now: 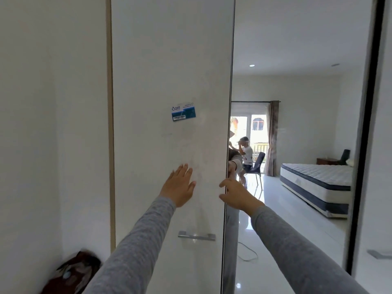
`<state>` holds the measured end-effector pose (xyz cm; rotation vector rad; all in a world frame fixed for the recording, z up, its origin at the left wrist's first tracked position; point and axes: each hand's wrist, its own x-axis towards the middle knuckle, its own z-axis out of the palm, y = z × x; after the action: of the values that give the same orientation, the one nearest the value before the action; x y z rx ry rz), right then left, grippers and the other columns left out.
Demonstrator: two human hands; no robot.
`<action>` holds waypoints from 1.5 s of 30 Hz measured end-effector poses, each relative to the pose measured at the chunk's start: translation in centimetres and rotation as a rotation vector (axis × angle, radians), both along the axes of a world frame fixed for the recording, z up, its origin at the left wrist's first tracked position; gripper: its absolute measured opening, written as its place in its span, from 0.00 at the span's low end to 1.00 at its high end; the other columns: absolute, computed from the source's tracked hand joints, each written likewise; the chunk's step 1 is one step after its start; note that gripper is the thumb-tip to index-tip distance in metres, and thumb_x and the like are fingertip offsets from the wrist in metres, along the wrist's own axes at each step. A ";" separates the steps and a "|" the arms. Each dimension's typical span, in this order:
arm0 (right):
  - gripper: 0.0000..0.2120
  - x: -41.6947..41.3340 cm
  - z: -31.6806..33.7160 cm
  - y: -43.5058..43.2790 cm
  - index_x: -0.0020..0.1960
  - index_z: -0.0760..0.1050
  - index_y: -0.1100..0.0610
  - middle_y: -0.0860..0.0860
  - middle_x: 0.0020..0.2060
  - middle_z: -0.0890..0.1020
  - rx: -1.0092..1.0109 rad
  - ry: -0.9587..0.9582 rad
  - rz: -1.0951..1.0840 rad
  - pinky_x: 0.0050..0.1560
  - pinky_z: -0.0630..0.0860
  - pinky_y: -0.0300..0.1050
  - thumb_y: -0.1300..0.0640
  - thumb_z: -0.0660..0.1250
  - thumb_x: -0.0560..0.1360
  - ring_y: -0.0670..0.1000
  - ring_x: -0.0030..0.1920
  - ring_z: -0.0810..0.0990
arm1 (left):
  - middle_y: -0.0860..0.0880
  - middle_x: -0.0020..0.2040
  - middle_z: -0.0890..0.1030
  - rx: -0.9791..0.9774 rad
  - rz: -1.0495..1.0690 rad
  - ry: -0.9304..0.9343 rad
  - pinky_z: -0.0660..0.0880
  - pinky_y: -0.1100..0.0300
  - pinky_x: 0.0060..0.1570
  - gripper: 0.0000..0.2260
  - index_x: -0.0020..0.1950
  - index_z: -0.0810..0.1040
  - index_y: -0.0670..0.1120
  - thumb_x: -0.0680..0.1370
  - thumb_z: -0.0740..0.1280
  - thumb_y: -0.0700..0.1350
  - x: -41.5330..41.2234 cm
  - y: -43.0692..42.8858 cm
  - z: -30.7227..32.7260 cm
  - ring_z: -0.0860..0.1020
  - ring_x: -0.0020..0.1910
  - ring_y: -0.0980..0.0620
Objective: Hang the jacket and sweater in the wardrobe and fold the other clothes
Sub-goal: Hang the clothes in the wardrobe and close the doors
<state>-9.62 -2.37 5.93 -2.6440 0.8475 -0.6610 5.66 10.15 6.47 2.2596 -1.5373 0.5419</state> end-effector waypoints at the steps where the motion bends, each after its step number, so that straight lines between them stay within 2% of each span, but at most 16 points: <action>1: 0.20 -0.9 -0.6 0.6 0.67 0.68 0.59 0.54 0.70 0.66 0.003 0.001 -0.010 0.65 0.66 0.46 0.58 0.64 0.76 0.54 0.66 0.69 | 0.46 0.78 0.48 0.001 -0.008 0.022 0.44 0.56 0.74 0.24 0.77 0.50 0.42 0.83 0.50 0.50 -0.8 0.7 -0.8 0.46 0.77 0.51; 4: 0.20 -3.2 -1.7 1.9 0.67 0.69 0.61 0.56 0.69 0.67 -0.028 0.024 -0.026 0.67 0.64 0.46 0.60 0.63 0.76 0.56 0.67 0.67 | 0.46 0.78 0.50 0.016 -0.039 0.081 0.47 0.59 0.73 0.24 0.77 0.51 0.42 0.83 0.51 0.50 -2.8 2.1 -2.7 0.48 0.77 0.51; 7: 0.16 -6.1 -3.3 2.7 0.64 0.70 0.65 0.59 0.65 0.70 -0.004 0.034 -0.055 0.62 0.66 0.42 0.63 0.61 0.77 0.57 0.65 0.69 | 0.46 0.78 0.51 0.032 -0.057 0.150 0.51 0.58 0.72 0.24 0.77 0.52 0.42 0.83 0.51 0.49 -4.9 3.1 -4.9 0.50 0.76 0.51; 10: 0.16 -9.8 -5.5 3.3 0.64 0.70 0.61 0.56 0.67 0.69 0.038 0.041 -0.086 0.62 0.67 0.41 0.60 0.62 0.77 0.55 0.65 0.70 | 0.46 0.78 0.52 0.082 -0.067 0.176 0.53 0.57 0.72 0.24 0.77 0.53 0.42 0.83 0.51 0.50 -7.2 3.2 -6.7 0.52 0.76 0.50; 16: 0.16 -17.7 -7.1 1.8 0.65 0.70 0.58 0.55 0.70 0.68 0.104 0.045 -0.203 0.68 0.63 0.46 0.57 0.64 0.78 0.55 0.68 0.67 | 0.45 0.77 0.56 0.107 -0.145 0.243 0.53 0.57 0.72 0.23 0.76 0.56 0.42 0.83 0.53 0.50 -12.9 1.4 -7.8 0.54 0.76 0.49; 21: 0.16 -25.3 -5.8 -1.4 0.64 0.71 0.58 0.56 0.67 0.70 0.089 0.026 -0.279 0.63 0.64 0.42 0.58 0.64 0.77 0.54 0.66 0.68 | 0.46 0.77 0.56 0.056 -0.237 0.269 0.53 0.55 0.73 0.23 0.75 0.57 0.42 0.83 0.53 0.50 -18.9 -3.6 -6.1 0.52 0.76 0.50; 26: 0.16 -32.2 -4.8 -5.8 0.64 0.72 0.58 0.56 0.65 0.71 0.107 0.014 -0.334 0.57 0.64 0.39 0.58 0.64 0.77 0.54 0.64 0.70 | 0.45 0.73 0.63 0.034 -0.331 0.249 0.59 0.52 0.70 0.20 0.72 0.62 0.42 0.82 0.55 0.49 -26.1 -9.6 -5.4 0.60 0.73 0.47; 31: 0.16 -39.7 -3.8 -11.4 0.63 0.73 0.58 0.56 0.65 0.73 0.080 0.032 -0.390 0.60 0.65 0.40 0.59 0.64 0.76 0.54 0.64 0.71 | 0.44 0.64 0.70 0.025 -0.427 0.263 0.65 0.52 0.64 0.14 0.63 0.69 0.39 0.81 0.56 0.45 -33.1 -16.7 -5.5 0.66 0.67 0.44; 33: 0.16 -43.0 -3.9 -14.1 0.64 0.72 0.58 0.56 0.65 0.72 0.083 0.050 -0.403 0.59 0.67 0.41 0.59 0.64 0.77 0.55 0.63 0.72 | 0.44 0.67 0.69 0.017 -0.453 0.271 0.64 0.53 0.65 0.16 0.66 0.68 0.39 0.82 0.55 0.46 -36.5 -19.6 -5.9 0.65 0.68 0.45; 36: 0.16 -45.8 -5.0 -17.3 0.64 0.72 0.58 0.54 0.65 0.73 0.095 0.054 -0.404 0.56 0.69 0.40 0.59 0.63 0.77 0.54 0.61 0.75 | 0.46 0.71 0.67 -0.002 -0.476 0.277 0.61 0.56 0.67 0.19 0.71 0.65 0.42 0.82 0.55 0.48 -39.5 -22.9 -7.4 0.63 0.70 0.49; 41: 0.15 -48.1 -8.7 -22.4 0.64 0.73 0.58 0.55 0.64 0.75 0.090 0.068 -0.362 0.62 0.64 0.38 0.59 0.63 0.78 0.53 0.64 0.72 | 0.47 0.71 0.67 0.060 -0.496 0.289 0.62 0.55 0.68 0.19 0.73 0.63 0.44 0.83 0.55 0.46 -42.9 -28.8 -12.4 0.63 0.70 0.49; 45: 0.13 -47.7 -12.5 -26.9 0.61 0.76 0.59 0.54 0.59 0.78 0.106 0.022 -0.331 0.60 0.67 0.38 0.62 0.61 0.78 0.53 0.61 0.75 | 0.47 0.68 0.69 0.090 -0.488 0.242 0.65 0.55 0.64 0.17 0.71 0.65 0.43 0.83 0.53 0.45 -44.0 -33.6 -16.5 0.65 0.67 0.49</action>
<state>-57.32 -29.25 -6.54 -2.4423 1.3060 -0.6431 -38.38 -23.50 -10.04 1.8223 -1.9165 0.0601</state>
